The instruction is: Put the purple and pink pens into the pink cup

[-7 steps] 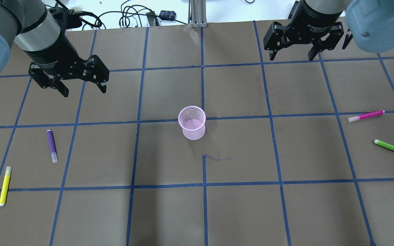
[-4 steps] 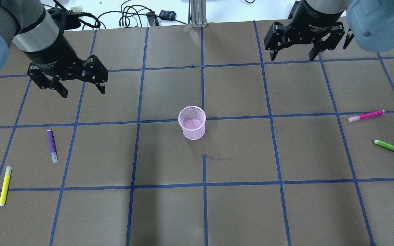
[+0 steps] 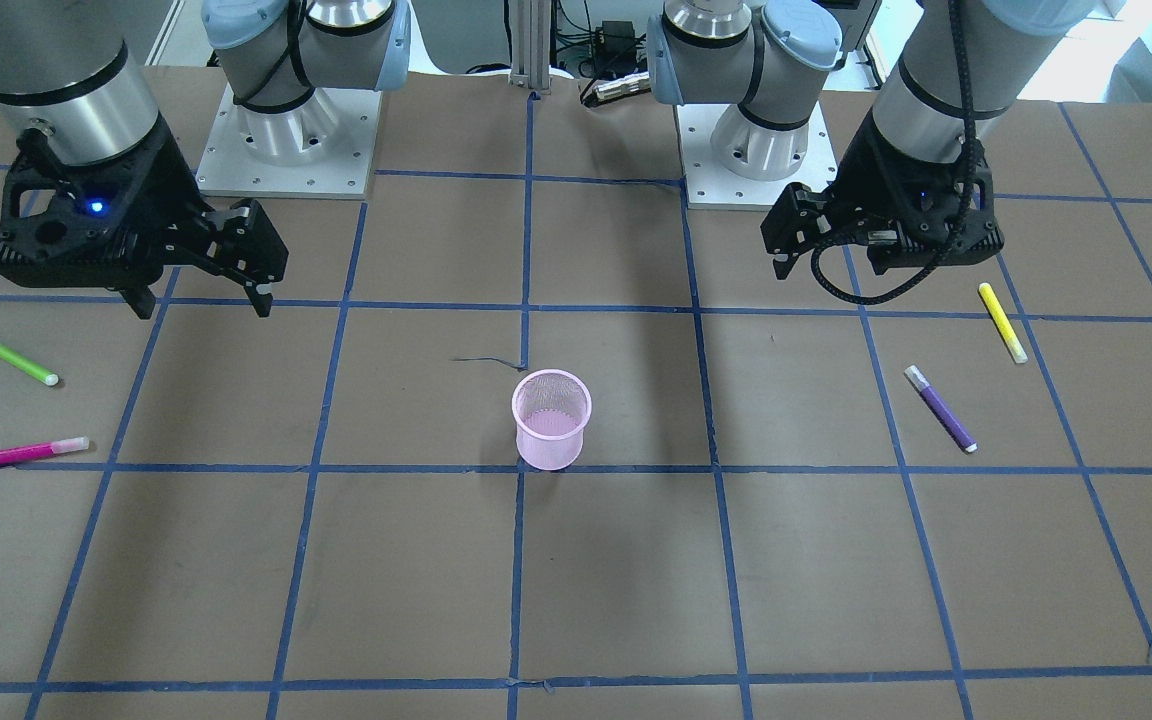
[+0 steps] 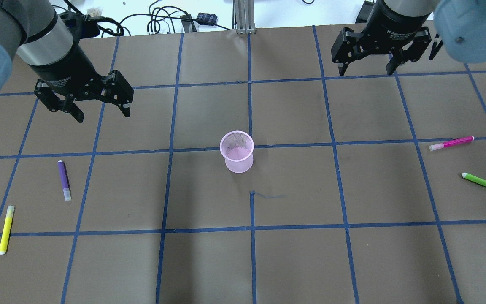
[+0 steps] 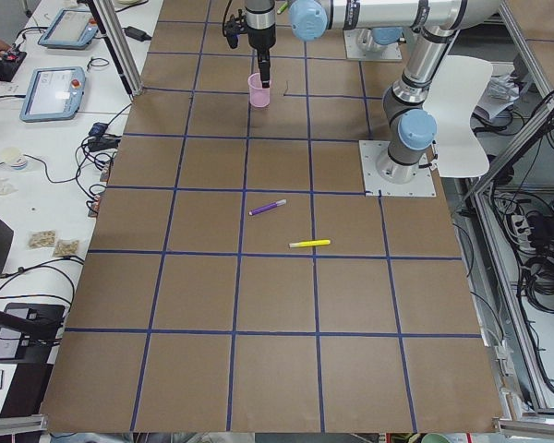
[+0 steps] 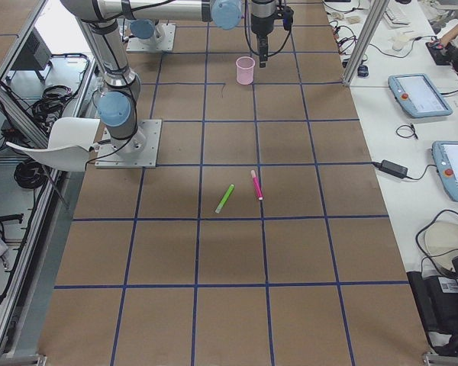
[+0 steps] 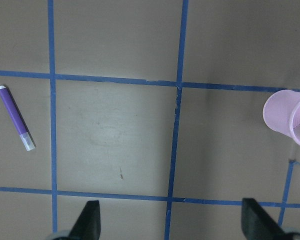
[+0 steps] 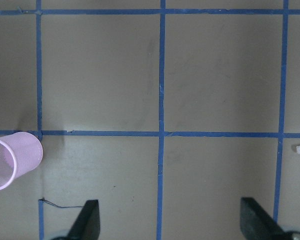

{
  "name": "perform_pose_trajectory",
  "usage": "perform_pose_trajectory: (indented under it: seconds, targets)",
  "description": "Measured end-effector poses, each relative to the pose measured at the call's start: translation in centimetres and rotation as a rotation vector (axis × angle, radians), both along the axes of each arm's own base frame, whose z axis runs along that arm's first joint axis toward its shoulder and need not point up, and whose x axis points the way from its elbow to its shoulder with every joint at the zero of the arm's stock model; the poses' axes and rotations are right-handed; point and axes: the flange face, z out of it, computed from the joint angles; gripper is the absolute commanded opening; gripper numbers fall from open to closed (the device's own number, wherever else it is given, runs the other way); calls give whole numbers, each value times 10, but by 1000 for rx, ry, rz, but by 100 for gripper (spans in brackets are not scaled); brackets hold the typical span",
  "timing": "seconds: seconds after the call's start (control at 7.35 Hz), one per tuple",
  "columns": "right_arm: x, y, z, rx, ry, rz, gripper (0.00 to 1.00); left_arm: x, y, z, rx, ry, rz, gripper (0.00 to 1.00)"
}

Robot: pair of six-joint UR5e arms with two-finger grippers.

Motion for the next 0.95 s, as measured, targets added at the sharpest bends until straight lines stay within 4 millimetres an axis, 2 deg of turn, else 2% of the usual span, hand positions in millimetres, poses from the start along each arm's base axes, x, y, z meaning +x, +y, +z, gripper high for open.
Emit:
perform_pose_trajectory:
  seconds: [0.14,0.27,0.54,0.82,0.95]
  targets:
    - [-34,-6,-6,11,8,89,100,1,0,0,1,0,-1,100]
    - [-77,-10,-16,27,12,192,100,1,0,-1,2,-1,-2,100]
    - [-153,-4,-53,66,-11,395,100,2,0,-2,7,1,1,100]
    - [-204,6,-85,38,-64,603,100,4,-3,-4,3,3,3,100]
    - [-228,9,-105,11,-95,691,100,12,-10,-8,-4,5,25,100]
